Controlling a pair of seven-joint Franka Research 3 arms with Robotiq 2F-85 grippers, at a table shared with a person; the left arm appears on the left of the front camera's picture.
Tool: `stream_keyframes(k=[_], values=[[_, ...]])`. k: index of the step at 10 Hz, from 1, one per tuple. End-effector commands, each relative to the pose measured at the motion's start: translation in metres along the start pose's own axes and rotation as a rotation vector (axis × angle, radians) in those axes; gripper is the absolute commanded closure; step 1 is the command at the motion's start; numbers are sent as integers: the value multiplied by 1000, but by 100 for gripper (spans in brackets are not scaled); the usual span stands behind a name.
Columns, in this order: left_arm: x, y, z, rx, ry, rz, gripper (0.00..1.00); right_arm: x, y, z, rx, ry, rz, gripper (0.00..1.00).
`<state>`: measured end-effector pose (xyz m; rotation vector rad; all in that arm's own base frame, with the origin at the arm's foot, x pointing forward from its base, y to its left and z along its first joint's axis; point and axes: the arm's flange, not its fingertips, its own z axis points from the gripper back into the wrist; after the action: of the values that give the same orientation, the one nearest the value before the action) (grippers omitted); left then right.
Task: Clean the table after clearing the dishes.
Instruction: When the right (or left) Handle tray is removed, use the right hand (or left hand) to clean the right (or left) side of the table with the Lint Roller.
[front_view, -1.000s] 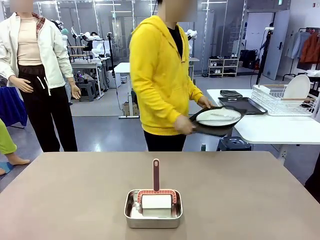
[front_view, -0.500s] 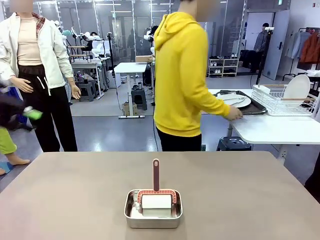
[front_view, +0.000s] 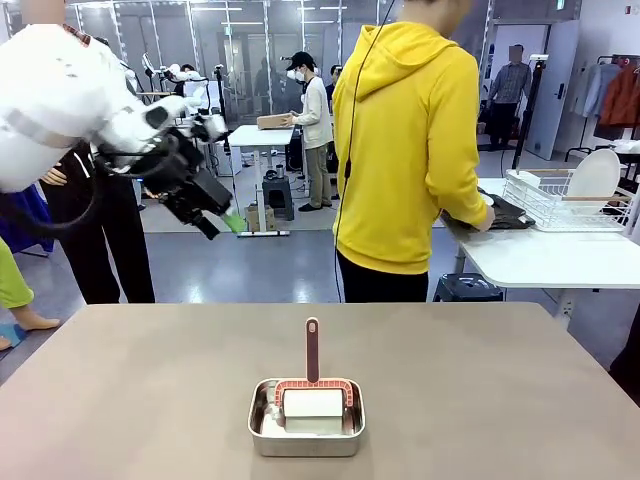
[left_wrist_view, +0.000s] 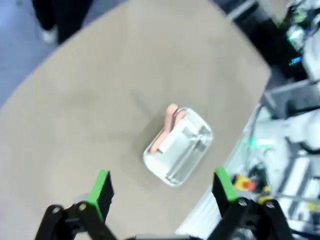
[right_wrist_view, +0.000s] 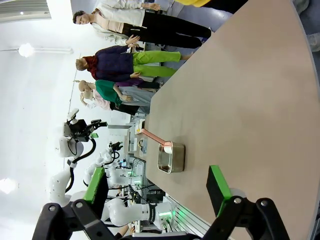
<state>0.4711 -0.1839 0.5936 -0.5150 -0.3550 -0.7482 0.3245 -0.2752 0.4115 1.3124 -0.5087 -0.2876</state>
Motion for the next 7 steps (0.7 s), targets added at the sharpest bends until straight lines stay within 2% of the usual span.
stream_keyframes(k=[1,2,3,4,7], values=[[41,-29,0,162,131,-143,0,-1,4,0,3,2,15,0],[57,-49,-10,191,176,-223,0,-1,4,0,3,2,15,0],[75,-80,-32,281,274,-345,0,-1,4,0,3,2,15,0],[84,-102,-53,313,336,-442,0,-1,4,0,3,2,15,0],[82,-135,-96,341,453,-622,0,-1,4,0,3,2,15,0]])
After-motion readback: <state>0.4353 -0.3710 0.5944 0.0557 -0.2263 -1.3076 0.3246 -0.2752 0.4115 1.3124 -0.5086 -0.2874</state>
